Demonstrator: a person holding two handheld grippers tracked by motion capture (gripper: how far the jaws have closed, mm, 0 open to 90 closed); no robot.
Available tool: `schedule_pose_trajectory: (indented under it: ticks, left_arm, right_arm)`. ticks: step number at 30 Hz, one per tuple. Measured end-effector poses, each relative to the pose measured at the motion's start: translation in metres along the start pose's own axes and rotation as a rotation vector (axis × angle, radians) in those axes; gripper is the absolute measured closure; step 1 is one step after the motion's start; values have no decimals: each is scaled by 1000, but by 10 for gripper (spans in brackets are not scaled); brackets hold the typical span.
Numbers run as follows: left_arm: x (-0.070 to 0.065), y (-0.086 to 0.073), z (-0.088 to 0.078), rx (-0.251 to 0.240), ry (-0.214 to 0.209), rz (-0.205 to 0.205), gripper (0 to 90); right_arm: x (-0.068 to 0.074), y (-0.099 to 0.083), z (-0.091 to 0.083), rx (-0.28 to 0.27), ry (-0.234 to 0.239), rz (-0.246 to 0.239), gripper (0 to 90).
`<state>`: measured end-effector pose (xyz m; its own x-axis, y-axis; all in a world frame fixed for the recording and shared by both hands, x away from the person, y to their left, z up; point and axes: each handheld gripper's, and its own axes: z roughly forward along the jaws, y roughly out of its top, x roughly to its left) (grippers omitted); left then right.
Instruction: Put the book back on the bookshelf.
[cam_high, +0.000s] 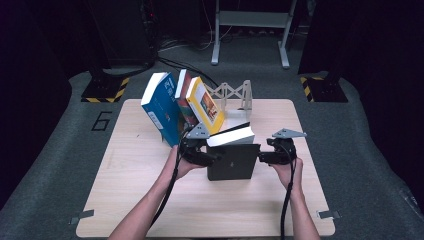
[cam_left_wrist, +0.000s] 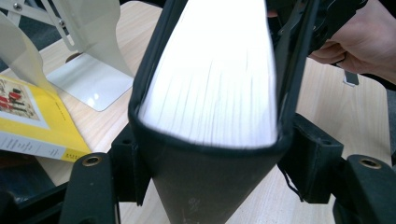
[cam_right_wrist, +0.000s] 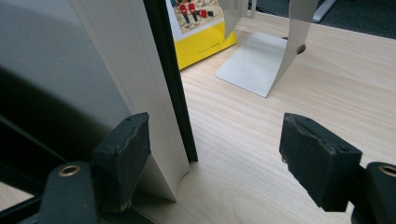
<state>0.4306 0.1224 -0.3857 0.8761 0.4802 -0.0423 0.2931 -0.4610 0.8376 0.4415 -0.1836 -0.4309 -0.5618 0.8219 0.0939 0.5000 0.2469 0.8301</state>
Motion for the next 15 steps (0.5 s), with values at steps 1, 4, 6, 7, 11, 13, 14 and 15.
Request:
schedule_pose_trajectory:
  ticks: [1,4,6,7,11,13,14,15]
  left_arm:
    - [-1,2,0,-3,3,0,340]
    - [0,6,-2,14,2,15,342]
    - [0,7,-3,16,-5,13,345]
    - [0,8,-3,17,2,18,346]
    - [2,10,-3,18,-11,20,358]
    - [3,9,-4,15,-17,24,376]
    - [3,10,-4,16,-24,29,383]
    - [2,10,-5,28,-29,36,394]
  right_arm:
    - [0,0,0,0,1,-1,238]
    - [1,0,0,2,1,4,238]
    - [2,0,0,2,5,10,237]
    - [1,0,0,-1,4,-1,238]
    - [2,1,0,4,8,-5,237]
    - [2,1,1,1,15,-4,236]
    - [2,1,1,0,15,-1,236]
    - [2,1,1,0,8,-3,236]
